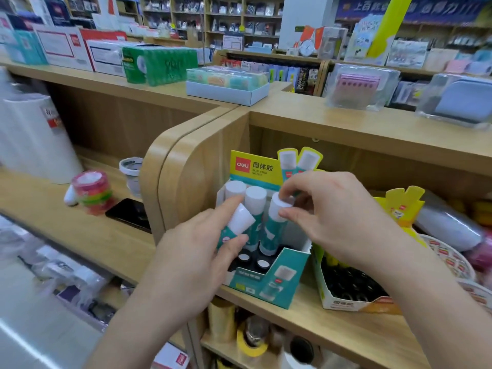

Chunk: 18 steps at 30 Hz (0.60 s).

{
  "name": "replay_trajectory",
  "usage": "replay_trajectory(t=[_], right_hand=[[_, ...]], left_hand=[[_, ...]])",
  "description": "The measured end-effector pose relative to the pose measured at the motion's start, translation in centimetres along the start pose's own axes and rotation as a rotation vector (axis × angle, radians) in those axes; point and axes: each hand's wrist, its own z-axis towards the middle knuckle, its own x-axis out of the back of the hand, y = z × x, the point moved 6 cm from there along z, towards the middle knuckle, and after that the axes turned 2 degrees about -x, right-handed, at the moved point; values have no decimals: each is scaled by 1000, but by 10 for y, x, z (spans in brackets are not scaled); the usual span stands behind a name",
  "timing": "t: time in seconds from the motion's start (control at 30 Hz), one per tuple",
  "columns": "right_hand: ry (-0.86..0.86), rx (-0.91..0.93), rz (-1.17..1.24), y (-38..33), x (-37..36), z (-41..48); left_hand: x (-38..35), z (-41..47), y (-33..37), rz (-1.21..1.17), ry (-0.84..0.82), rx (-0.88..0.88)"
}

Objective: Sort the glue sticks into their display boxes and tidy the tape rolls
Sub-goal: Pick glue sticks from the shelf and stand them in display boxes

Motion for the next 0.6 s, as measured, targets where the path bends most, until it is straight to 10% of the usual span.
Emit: replay_trajectory(t=[0.2, 0.6], right_hand=[[-68, -34, -97, -1, 1, 5], [-166, 122, -226, -1, -9, 4]], left_hand=[[8, 1, 12, 434, 40, -102], [31, 14, 45, 486, 11, -289]])
